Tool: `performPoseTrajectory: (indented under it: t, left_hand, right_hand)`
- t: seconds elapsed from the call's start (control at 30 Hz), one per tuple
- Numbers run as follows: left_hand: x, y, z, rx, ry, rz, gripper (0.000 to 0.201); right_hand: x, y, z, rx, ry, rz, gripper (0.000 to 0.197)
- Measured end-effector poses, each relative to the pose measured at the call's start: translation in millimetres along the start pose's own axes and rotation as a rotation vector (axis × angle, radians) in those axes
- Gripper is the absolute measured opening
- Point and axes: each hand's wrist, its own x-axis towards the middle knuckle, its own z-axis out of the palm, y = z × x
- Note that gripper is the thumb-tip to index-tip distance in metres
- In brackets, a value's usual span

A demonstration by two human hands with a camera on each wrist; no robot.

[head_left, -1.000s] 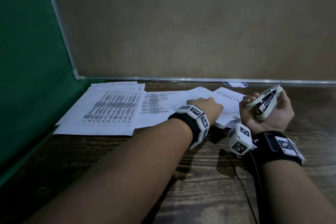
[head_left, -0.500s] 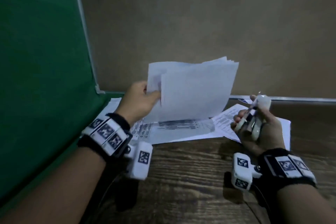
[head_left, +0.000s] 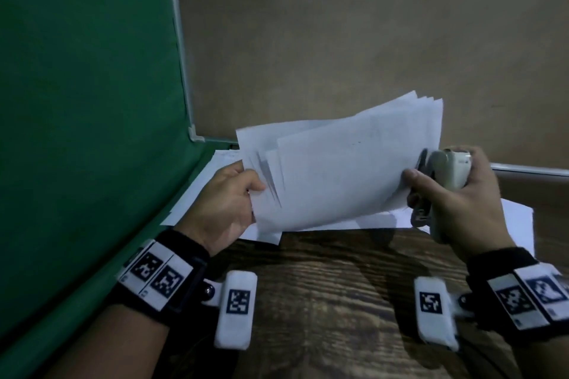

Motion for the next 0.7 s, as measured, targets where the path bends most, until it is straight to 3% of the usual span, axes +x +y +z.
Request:
performPoseTrajectory:
  t: [0.13, 0.2, 0.27, 0.33, 0.47, 0.53, 0.6, 0.7]
  left_hand:
    - [-8.4, 19.6, -9.1, 0.248, 0.021, 0.220, 0.043]
    - [-13.7, 22.7, -5.0, 0.449, -0.017, 0.334, 0.063]
    - [-16.7, 17.4, 4.8, 0.786, -0.043, 0.376, 0.084]
    - [-17.7, 9.7, 15.4, 1.011, -0.058, 0.398, 0.090]
    - [-17.4, 1.9, 20.9, 0.922, -0.155, 0.302, 0.058]
    - [-17.4, 1.4, 21.2, 0.863, -0.142, 0.287, 0.046]
    - [-17.5, 1.7, 20.9, 0.793, -0.093, 0.292, 0.048]
    - [-16.6, 2.5, 15.5, 0.739, -0.072, 0.302, 0.072]
  right_hand:
    - [1.3, -4.8, -7.8, -0.150, 0.030, -0.092, 0.049]
    - [-0.1, -9.6, -10.8, -0.215, 0.004, -0.151, 0.048]
    - [-3.1, -13.3, -9.4, -0.255, -0.038, -0.187, 0.049]
    - [-5.6, -16.1, -3.8, -0.253, -0.074, -0.213, 0.049]
    - [-9.8, -15.8, 3.3, -0.229, -0.117, -0.214, 0.051]
    - [-9.8, -14.4, 6.4, -0.227, -0.096, -0.226, 0.051]
    - [-10.7, -15.3, 9.8, -0.264, -0.029, -0.312, 0.052]
    - [-14.2, -20.3, 14.1, -0.168, 0.040, -0.406, 0.048]
